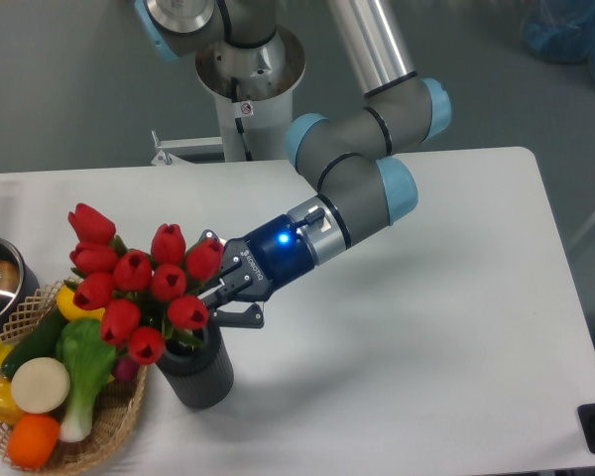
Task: Insert the flowers into the vase
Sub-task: 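Lower the tulip stems into the black vase opening, then push the tulips deeper into the vase and settle them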
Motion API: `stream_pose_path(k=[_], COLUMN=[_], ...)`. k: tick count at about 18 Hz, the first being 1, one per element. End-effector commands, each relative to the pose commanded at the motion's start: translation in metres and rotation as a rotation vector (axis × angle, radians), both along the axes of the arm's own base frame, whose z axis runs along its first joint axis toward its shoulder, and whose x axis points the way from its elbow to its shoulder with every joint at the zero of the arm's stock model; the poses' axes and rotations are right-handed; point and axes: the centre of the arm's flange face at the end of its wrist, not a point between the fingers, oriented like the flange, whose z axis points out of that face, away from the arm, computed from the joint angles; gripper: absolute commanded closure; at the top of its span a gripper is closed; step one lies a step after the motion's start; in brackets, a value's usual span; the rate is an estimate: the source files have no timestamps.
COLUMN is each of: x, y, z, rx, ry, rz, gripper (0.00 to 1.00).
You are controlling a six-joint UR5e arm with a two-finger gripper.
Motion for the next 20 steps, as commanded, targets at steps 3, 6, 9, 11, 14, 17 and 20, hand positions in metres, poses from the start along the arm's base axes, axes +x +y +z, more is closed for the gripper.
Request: stream_pose_path(k=[3, 6, 9, 11, 14, 17, 20], x=[0.002, 0.000, -0.001, -0.002, -0.003, -0.005, 0.001], y=[-0.001, 0.000, 0.001, 0.001, 0.003, 0.004, 0.006], z=[-0.009, -0.021, -0.028, -0.032, -0.041, -0.051, -0.064], rx=[0.007, 0.011, 0.012, 0.011, 0.014, 0.017, 0.017], ry=[0.013, 0.016, 0.018, 0.016, 0.022, 0.029, 0.029], rz=[-0.002, -0.004, -0.005, -0.006, -0.007, -0.009, -0.020], gripper=[1.00, 1.00, 1.00, 1.00, 1.00, 1.00, 0.99])
